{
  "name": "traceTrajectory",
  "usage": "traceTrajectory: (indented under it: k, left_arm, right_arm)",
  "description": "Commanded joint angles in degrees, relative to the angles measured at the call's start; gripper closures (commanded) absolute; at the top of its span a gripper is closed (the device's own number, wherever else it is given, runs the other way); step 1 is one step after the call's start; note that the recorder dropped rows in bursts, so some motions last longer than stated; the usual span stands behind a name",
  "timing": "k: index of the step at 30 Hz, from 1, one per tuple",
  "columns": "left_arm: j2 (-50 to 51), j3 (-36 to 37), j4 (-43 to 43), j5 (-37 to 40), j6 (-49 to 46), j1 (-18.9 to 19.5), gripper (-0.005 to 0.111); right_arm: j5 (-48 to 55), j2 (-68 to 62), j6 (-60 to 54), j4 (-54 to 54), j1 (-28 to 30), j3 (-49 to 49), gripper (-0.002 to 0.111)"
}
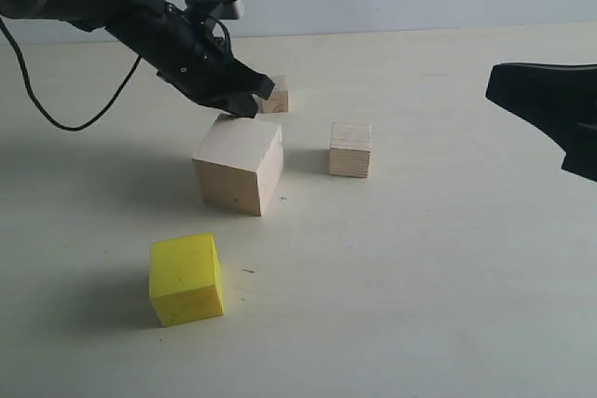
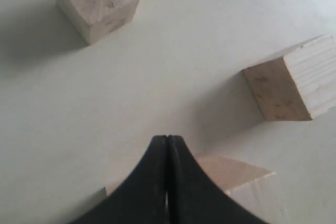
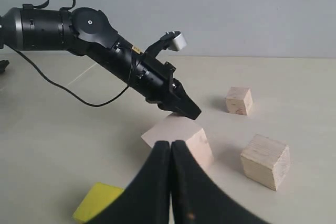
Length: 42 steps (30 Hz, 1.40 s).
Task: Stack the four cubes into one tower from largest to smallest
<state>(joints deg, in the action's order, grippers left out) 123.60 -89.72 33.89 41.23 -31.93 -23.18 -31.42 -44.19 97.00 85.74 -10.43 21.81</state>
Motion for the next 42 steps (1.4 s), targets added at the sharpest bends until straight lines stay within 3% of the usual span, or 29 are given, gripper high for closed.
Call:
traceTrajectory:
  k: [1, 15, 21, 27, 36, 42]
  left_arm:
    - [-0.25, 0.26, -0.4, 4.32, 1.11, -0.31, 0.107]
    - [-3.9, 3.18, -0.4, 2.53, 1.93, -0.36, 0.107]
    - [-12.39, 4.97, -14.77, 4.96, 13.51, 3.49, 0.107]
    - [-17.65, 15.2, -11.88, 4.99, 13.65, 5.39, 0.107]
    - [-18.07, 23.07, -6.0, 4.93, 12.39, 5.39, 0.107]
    - [-18.07, 26.53, -3.8, 2.84, 10.47, 3.4, 0.107]
  right_arm:
    - [-0.3, -0.29, 0.17, 0.21, -0.19, 0.39, 0.108]
    - [-0.19, -0.29, 0.17, 0.19, -0.19, 0.39, 0.108]
    - [-0.3, -0.29, 0.17, 0.33, -0.19, 0.39, 0.108]
    - [-0.3, -0.29, 0.17, 0.33, -0.19, 0.39, 0.108]
    - [-0.31, -0.29, 0.17, 0.33, -0.19, 0.39, 0.108]
    - [-0.31, -0.29, 0.17, 0.33, -0.19, 0.39, 0.108]
